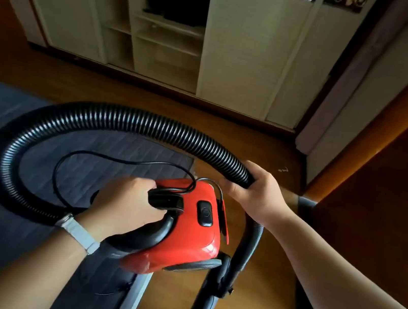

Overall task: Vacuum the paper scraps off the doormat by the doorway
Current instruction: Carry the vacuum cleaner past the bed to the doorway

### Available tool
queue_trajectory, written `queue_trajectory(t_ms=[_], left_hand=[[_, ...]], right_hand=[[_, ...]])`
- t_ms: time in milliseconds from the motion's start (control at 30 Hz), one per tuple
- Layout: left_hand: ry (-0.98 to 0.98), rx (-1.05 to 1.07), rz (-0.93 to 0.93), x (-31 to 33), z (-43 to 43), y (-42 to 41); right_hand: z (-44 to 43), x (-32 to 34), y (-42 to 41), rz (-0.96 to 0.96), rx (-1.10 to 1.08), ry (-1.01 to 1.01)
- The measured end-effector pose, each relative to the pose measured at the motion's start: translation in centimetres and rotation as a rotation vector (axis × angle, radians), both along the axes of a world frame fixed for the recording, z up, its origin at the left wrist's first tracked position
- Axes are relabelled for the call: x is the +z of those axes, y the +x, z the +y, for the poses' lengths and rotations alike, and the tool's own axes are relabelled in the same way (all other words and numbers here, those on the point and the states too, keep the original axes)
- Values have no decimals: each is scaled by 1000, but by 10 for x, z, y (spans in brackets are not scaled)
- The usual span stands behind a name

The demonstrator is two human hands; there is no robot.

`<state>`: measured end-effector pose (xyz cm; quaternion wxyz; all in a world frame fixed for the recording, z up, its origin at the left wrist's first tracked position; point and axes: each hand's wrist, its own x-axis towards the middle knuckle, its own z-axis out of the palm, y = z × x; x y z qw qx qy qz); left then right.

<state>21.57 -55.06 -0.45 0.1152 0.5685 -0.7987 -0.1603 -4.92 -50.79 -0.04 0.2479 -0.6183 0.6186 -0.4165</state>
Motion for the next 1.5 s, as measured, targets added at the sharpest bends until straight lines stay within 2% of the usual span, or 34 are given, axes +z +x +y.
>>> queue_trajectory(t_ms=[133,300,533,700,1033,1267,1500], left_hand=[[-42,-65,-63,-3,-32,-36],[50,-85,-46,-13,-83,-92],[35,-96,-152,-10,-159,-188],[5,-71,-119,-5,-208,-245],[-17,-95,-82,-1,-308,-322],[65,-140,-102,-21,-423,-373],[104,-215,82,-20,-574,-409]], right_hand=[[-24,-4,-31,-20,-21,-6],[-73,-21,-84,-68,-64,3],[-152,-24,-180,-112,-41,-9],[-204,-16,-242,-97,-27,-8],[-296,-12,-315,-81,-54,18],[-399,-24,-358,-48,-162,78],[-525,-16,-384,-32,-269,90]])
